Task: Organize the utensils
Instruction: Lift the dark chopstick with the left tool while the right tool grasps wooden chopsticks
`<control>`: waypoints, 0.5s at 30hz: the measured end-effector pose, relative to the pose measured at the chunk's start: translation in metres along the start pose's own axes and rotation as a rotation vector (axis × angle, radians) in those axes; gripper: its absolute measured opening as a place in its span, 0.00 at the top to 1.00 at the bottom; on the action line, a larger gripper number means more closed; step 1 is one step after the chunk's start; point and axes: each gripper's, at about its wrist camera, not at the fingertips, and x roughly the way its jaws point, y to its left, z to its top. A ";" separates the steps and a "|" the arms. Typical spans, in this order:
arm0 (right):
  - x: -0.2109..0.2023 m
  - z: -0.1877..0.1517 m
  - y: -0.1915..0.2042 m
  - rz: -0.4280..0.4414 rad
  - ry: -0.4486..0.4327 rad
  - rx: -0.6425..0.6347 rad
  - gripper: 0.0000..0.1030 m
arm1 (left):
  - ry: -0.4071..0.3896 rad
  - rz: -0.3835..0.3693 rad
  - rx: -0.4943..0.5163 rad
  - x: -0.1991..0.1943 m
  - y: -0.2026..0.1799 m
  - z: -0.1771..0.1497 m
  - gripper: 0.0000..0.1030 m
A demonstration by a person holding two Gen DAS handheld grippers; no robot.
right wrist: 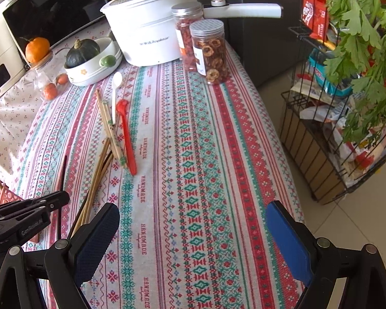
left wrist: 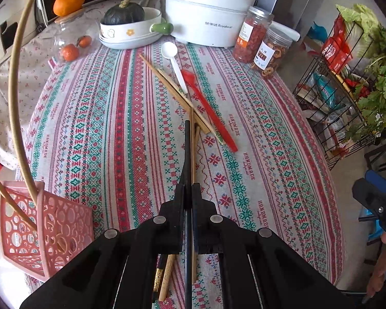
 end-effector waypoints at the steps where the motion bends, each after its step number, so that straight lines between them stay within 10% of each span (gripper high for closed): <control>1: 0.002 0.000 0.002 0.004 0.006 -0.002 0.08 | -0.016 -0.010 0.006 -0.010 0.001 -0.002 0.95; 15: 0.033 0.000 0.043 0.032 0.093 -0.017 0.08 | -0.212 -0.125 0.046 -0.114 0.045 -0.043 0.95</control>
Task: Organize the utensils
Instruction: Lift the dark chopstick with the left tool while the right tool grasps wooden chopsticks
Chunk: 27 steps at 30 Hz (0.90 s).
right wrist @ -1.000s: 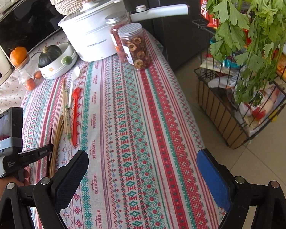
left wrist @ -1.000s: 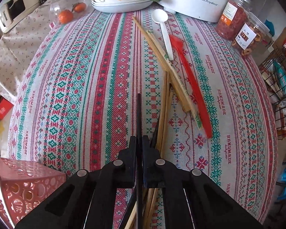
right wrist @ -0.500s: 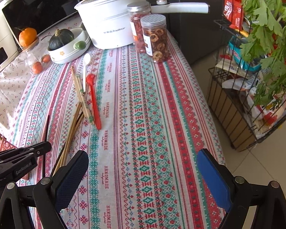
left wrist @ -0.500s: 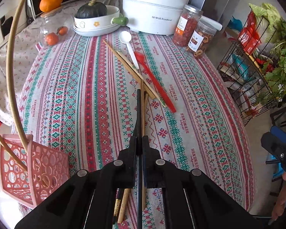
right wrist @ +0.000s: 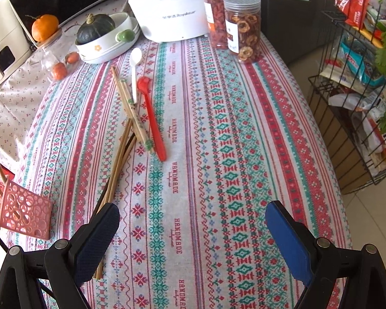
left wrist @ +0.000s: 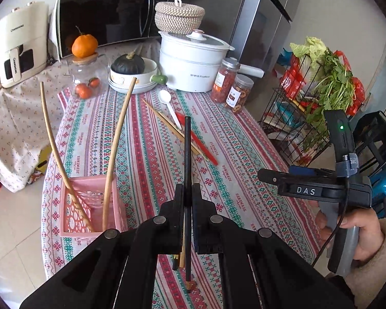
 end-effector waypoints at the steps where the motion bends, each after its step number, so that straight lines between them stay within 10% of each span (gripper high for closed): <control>1: 0.002 0.000 0.003 0.005 0.006 -0.001 0.08 | -0.005 -0.005 -0.002 -0.004 0.003 -0.001 0.95; 12: 0.046 0.017 0.043 0.030 0.102 -0.023 0.10 | -0.071 -0.045 -0.023 -0.050 0.022 -0.010 0.95; 18: 0.090 0.034 0.045 0.126 0.180 0.086 0.51 | -0.076 -0.048 -0.028 -0.064 0.034 -0.018 0.95; 27: 0.124 0.050 0.067 0.172 0.158 0.058 0.70 | -0.067 -0.024 -0.015 -0.066 0.044 -0.022 0.95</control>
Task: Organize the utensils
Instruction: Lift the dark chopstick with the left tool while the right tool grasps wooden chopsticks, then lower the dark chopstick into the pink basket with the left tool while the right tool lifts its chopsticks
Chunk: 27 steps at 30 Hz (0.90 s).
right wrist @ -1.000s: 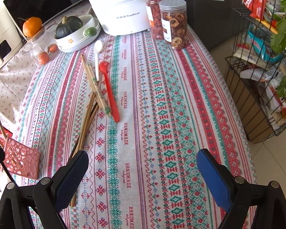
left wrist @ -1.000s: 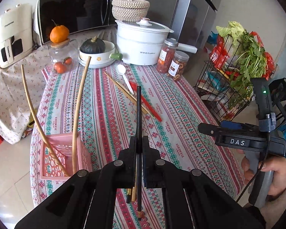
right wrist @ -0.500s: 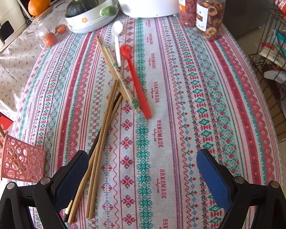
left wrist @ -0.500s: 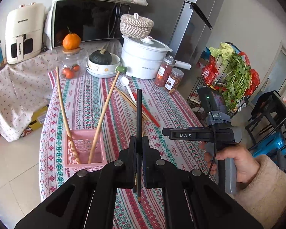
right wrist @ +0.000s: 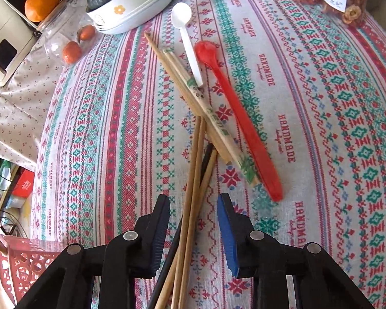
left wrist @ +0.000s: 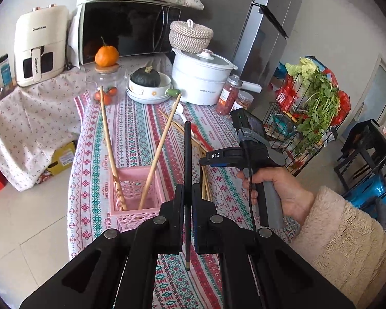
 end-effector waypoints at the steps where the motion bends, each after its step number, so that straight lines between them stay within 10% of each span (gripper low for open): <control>1: 0.004 0.000 0.001 -0.011 0.006 -0.005 0.72 | 0.002 0.001 -0.002 0.000 0.001 0.000 0.95; 4: 0.012 0.000 0.003 -0.032 0.010 -0.010 0.89 | 0.002 0.004 -0.002 0.000 0.003 0.000 0.95; 27: -0.149 -0.054 -0.001 0.146 -0.345 -0.061 0.91 | -0.124 0.014 -0.001 -0.036 -0.004 0.004 0.95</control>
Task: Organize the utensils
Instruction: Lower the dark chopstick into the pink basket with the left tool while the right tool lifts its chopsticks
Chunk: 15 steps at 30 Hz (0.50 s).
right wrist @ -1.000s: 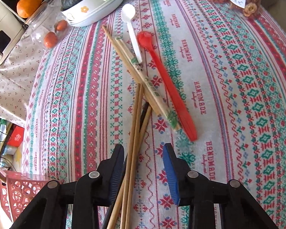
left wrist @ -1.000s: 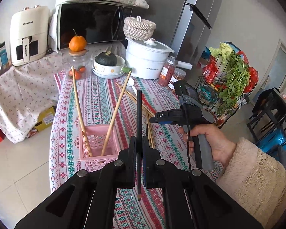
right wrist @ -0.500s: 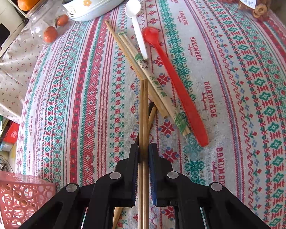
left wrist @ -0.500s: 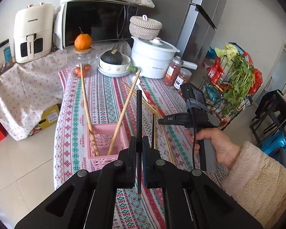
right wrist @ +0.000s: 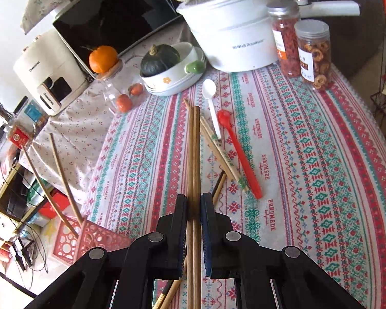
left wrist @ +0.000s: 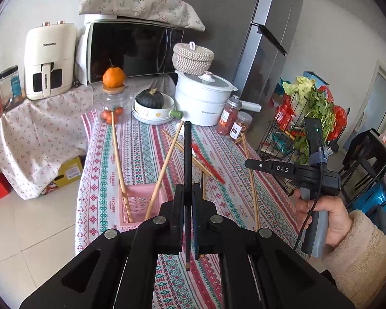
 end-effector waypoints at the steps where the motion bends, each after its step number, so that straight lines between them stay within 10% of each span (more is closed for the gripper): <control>1: -0.009 -0.001 0.004 0.012 -0.026 -0.006 0.91 | -0.011 -0.004 0.001 -0.003 -0.001 0.001 0.95; 15: -0.074 -0.006 0.057 0.071 -0.247 -0.131 0.91 | -0.293 0.067 -0.011 -0.056 0.000 0.029 0.95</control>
